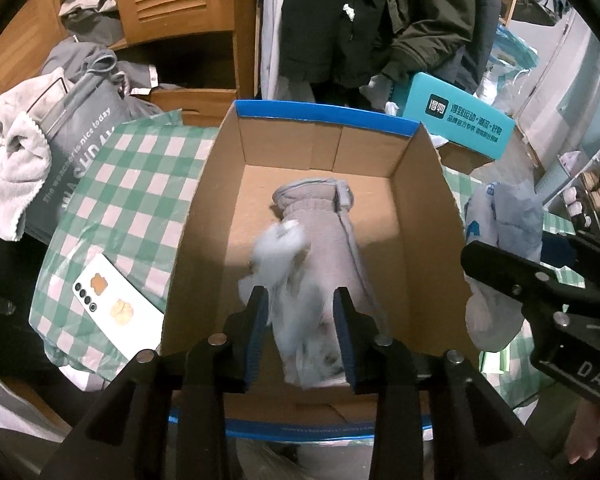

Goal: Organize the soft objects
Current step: 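Open right tool over box while left tool releases white socks inside, then move both open tools from the box back over the table items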

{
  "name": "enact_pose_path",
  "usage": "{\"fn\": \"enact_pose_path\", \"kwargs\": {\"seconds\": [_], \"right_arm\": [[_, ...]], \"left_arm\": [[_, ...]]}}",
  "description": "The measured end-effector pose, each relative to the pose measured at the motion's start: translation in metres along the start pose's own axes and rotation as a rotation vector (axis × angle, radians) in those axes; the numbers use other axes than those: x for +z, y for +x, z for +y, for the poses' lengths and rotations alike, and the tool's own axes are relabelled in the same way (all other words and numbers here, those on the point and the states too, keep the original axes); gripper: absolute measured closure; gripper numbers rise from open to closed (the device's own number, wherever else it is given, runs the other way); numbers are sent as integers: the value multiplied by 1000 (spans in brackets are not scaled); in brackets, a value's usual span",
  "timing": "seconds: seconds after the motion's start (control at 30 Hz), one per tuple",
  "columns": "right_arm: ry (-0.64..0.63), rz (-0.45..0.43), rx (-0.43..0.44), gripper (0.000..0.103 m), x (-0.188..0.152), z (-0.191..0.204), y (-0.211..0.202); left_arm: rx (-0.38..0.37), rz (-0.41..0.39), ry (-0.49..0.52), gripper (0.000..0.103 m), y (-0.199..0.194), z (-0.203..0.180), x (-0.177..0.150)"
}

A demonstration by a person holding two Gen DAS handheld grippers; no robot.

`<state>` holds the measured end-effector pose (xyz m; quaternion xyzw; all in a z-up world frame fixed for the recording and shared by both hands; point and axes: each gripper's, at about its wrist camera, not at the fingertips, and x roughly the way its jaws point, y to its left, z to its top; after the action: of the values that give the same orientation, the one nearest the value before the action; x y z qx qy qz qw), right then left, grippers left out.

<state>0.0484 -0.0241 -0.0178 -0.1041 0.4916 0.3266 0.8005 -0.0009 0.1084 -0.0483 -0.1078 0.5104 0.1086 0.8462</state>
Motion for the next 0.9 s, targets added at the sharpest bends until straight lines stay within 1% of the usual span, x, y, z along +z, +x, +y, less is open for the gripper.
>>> {"fn": "enact_pose_path", "kwargs": {"seconds": [0.07, 0.2, 0.57, 0.9], "right_arm": [[7, 4, -4, 49, -1, -2, 0], [19, -7, -10, 41, -2, -7, -4], [52, -24, -25, 38, -6, -21, -12], [103, -22, -64, 38, -22, -52, -19]], "left_arm": [[5, -7, -1, 55, -1, 0, 1], [4, -14, -2, 55, -4, -1, 1], [-1, -12, 28, 55, -7, -15, 0], [-20, -7, 63, 55, -7, -35, 0]]}}
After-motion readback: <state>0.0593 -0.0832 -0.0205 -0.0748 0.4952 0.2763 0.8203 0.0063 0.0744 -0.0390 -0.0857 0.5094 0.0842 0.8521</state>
